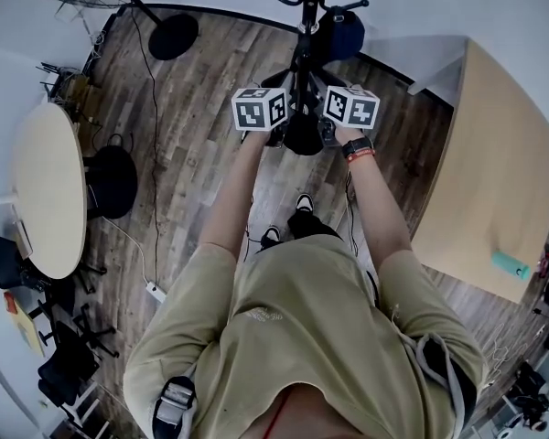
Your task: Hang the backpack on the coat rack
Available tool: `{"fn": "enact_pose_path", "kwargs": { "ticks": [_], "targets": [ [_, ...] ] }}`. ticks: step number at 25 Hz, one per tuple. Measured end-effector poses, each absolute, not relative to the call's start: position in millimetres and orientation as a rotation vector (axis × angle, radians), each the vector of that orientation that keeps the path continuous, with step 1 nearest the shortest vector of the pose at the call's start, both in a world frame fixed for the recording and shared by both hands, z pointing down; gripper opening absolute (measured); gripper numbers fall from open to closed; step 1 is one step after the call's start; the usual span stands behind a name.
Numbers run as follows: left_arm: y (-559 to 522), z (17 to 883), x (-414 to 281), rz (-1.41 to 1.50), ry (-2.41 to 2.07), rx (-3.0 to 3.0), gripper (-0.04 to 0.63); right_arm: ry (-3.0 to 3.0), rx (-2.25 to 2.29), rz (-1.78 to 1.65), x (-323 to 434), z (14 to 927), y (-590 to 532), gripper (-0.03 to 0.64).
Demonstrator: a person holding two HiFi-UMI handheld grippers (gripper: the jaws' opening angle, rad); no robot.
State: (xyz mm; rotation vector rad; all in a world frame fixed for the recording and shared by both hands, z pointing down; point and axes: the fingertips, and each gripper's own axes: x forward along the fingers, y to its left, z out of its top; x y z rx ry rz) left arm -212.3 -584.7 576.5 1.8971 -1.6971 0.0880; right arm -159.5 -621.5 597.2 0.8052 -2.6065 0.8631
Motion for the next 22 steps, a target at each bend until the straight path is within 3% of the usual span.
{"fn": "enact_pose_path", "kwargs": {
  "ticks": [12,22],
  "targets": [
    [-559,556,-213,0.090,-1.738,1.944,0.026,-2.601,0.958,0.901,-139,585,-617,0.152],
    [-488,531,-211,-0.017,-1.751,1.962,0.027,-2.651,1.091,0.904,-106,556,-554,0.144]
  ]
}}
